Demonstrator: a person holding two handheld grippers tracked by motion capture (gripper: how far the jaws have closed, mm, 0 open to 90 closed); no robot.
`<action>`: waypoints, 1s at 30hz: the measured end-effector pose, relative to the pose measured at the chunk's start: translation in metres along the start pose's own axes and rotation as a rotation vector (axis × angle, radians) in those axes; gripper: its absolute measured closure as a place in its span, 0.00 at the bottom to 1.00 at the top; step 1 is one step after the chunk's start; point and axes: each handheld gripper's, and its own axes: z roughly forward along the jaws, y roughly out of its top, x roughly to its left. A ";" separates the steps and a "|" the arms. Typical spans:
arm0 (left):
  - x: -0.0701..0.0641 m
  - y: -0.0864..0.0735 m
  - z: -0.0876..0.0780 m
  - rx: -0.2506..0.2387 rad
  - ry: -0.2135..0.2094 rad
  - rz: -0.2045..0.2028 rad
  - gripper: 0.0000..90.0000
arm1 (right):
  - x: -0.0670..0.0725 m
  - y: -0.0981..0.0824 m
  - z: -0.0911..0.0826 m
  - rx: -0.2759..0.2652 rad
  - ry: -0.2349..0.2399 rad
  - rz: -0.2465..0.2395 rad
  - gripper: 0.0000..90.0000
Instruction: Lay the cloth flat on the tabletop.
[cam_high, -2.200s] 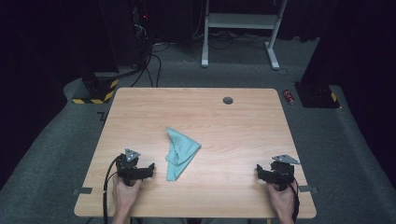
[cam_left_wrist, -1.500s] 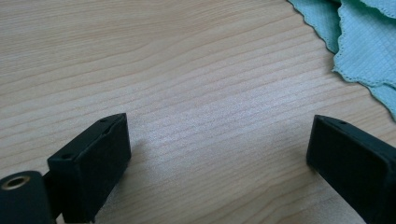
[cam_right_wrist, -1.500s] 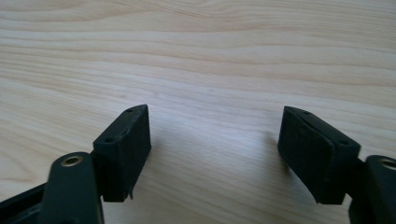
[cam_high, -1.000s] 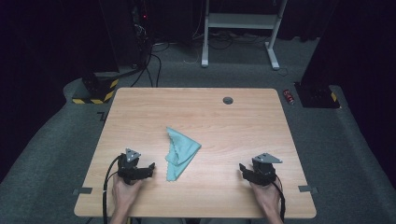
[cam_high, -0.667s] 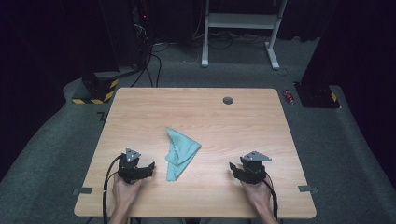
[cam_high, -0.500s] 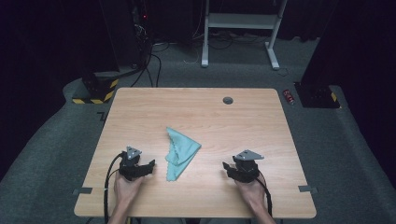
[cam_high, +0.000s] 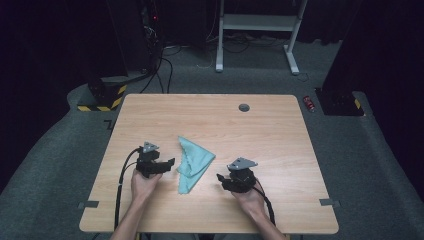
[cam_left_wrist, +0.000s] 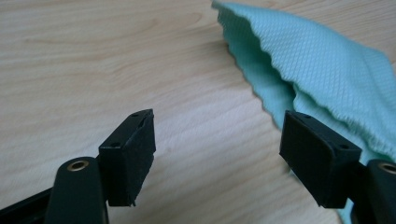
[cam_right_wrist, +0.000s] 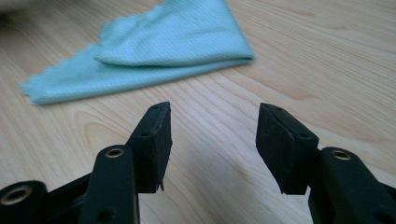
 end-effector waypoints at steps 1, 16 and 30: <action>0.000 0.000 0.000 0.000 0.000 0.000 0.30 | 0.003 0.002 0.002 -0.004 0.009 -0.010 0.51; -0.025 0.032 0.033 -0.003 -0.052 0.036 0.38 | 0.047 0.020 0.031 -0.002 0.153 -0.097 0.55; -0.032 0.033 0.045 -0.010 -0.073 0.048 0.73 | 0.075 0.025 0.050 0.042 0.188 -0.178 0.66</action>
